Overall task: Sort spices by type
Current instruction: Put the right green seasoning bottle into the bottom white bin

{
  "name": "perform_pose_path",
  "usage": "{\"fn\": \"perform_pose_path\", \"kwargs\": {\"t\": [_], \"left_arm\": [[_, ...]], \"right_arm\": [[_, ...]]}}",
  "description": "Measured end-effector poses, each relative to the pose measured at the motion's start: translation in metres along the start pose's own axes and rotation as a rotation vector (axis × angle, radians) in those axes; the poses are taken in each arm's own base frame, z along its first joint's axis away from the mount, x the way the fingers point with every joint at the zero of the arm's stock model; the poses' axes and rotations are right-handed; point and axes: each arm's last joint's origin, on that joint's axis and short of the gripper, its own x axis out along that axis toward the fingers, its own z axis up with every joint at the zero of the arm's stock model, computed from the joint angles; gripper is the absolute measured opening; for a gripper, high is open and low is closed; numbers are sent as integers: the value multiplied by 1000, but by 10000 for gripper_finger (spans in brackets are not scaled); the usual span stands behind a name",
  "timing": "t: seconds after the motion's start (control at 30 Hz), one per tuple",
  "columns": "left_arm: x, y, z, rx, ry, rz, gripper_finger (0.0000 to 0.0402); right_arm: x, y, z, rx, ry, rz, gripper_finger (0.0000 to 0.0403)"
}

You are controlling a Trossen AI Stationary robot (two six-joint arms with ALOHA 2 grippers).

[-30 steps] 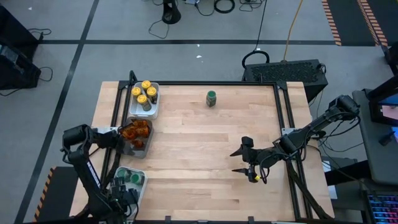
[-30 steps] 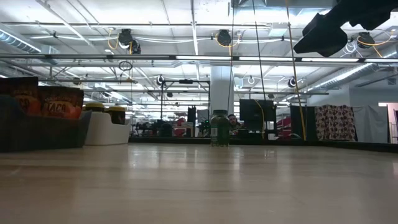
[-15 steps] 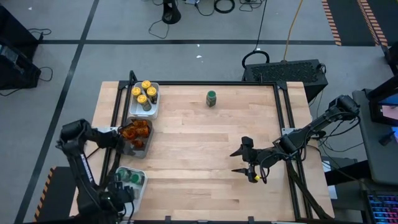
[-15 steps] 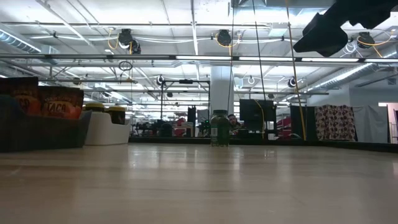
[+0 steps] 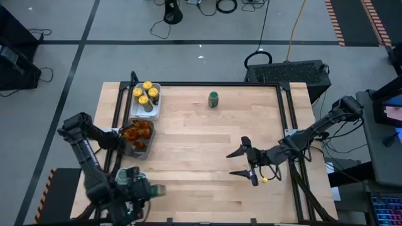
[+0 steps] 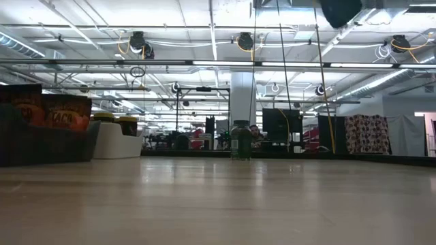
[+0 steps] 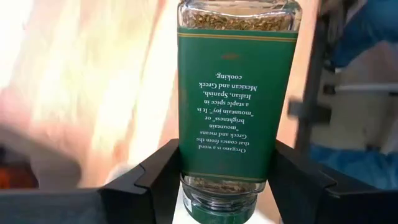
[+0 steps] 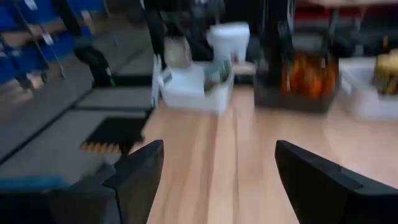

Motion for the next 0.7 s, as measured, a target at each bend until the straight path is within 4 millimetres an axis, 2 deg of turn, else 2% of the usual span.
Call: {"fn": "perform_pose_path", "kwargs": {"t": [0.2,0.33,0.47,0.57,0.7], "left_arm": [[19,21,53,-21,-100,34,207],[30,35,90,-5,-197,18,207],[40,42,122,54,-306,-23,207],[48,46,139,86,-360,-43,207],[60,47,149,147,-380,-32,207]], "right_arm": [[-1,2,15,-31,-148,29,290],[2,-3,16,-25,-153,10,290],[14,-4,11,-51,-141,29,290],[25,-5,7,-104,-153,49,290],[32,-8,4,-156,-160,38,291]]}}
